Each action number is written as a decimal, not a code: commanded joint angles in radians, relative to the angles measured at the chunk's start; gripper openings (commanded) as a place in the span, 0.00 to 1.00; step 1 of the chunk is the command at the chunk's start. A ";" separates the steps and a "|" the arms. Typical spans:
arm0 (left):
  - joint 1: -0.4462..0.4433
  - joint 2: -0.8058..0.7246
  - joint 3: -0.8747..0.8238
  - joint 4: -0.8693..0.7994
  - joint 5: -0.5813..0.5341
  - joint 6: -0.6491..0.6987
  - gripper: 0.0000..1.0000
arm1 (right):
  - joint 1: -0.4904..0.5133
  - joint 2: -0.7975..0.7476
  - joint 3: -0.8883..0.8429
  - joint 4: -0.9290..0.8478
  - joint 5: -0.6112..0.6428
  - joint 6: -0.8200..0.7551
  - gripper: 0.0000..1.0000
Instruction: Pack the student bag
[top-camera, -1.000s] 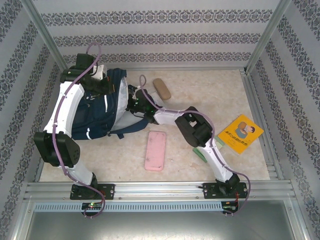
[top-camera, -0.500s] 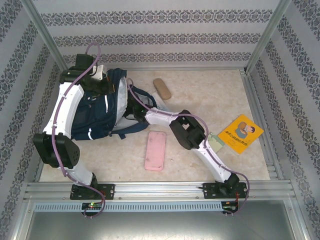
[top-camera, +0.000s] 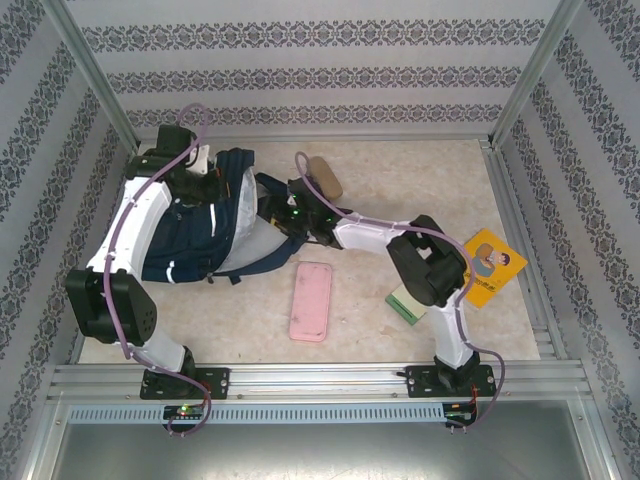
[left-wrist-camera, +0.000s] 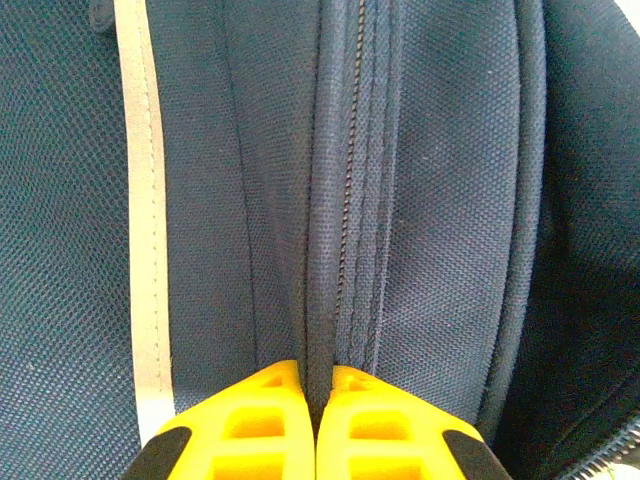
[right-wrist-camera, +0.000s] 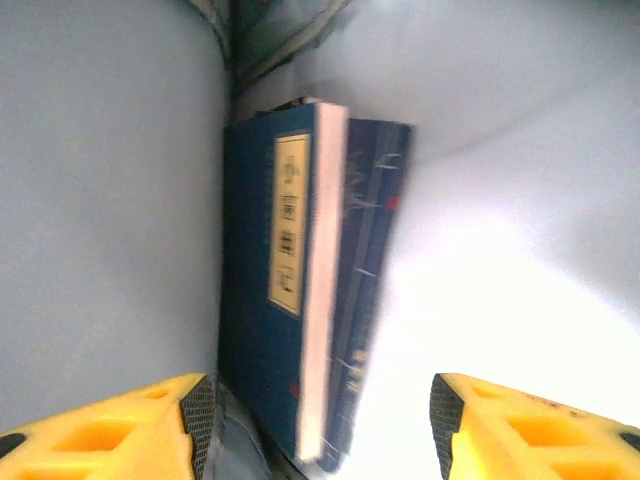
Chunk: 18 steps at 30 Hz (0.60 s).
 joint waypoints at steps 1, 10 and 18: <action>0.007 -0.032 -0.057 0.084 -0.046 0.018 0.00 | -0.022 -0.126 -0.101 -0.048 0.044 -0.084 0.61; -0.007 -0.029 -0.200 0.175 -0.013 -0.025 0.19 | -0.152 -0.495 -0.409 -0.315 0.201 -0.226 0.61; -0.033 -0.049 -0.232 0.219 0.035 -0.077 0.51 | -0.426 -0.780 -0.623 -0.626 0.387 -0.294 0.61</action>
